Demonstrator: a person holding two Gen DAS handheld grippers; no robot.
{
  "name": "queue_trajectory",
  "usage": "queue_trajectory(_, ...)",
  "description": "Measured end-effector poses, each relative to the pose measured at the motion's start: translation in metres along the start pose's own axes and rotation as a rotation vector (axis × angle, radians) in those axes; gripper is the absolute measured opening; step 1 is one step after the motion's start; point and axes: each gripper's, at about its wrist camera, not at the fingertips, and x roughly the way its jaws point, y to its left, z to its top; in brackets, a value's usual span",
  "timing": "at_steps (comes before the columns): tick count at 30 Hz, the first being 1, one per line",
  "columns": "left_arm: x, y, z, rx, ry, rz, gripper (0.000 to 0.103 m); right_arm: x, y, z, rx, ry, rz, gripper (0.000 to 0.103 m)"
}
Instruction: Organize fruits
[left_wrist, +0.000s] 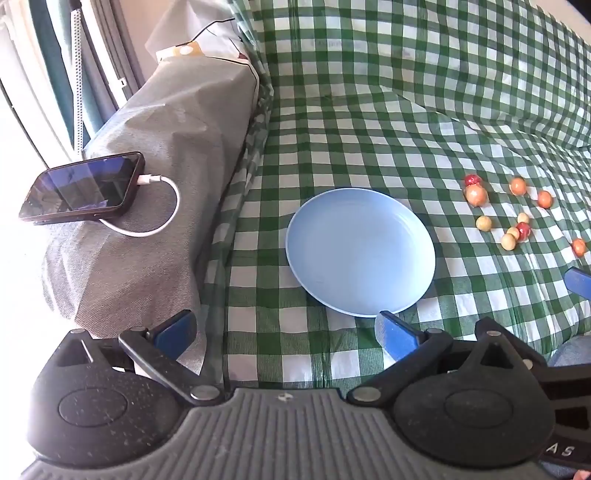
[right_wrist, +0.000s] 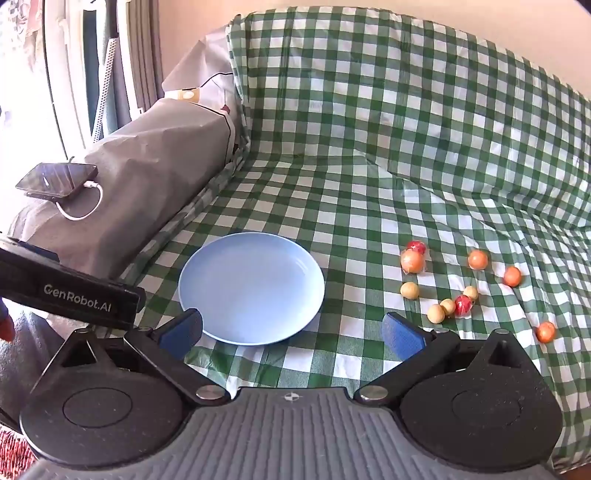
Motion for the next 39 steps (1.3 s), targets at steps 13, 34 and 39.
queue_trajectory(13,0.001,0.015,-0.003,-0.016,0.005,-0.009,0.103,-0.002,0.008,-0.009,-0.010,0.012,-0.003,0.102)
queue_trajectory(34,-0.001,0.016,-0.004,-0.003,0.009,-0.007,0.103,-0.003,0.012,-0.010,0.013,0.012,-0.009,0.103)
queue_trajectory(39,-0.002,0.015,-0.004,0.000,0.006,-0.006,0.103,-0.003,0.014,-0.010,0.017,0.015,-0.009,0.102)
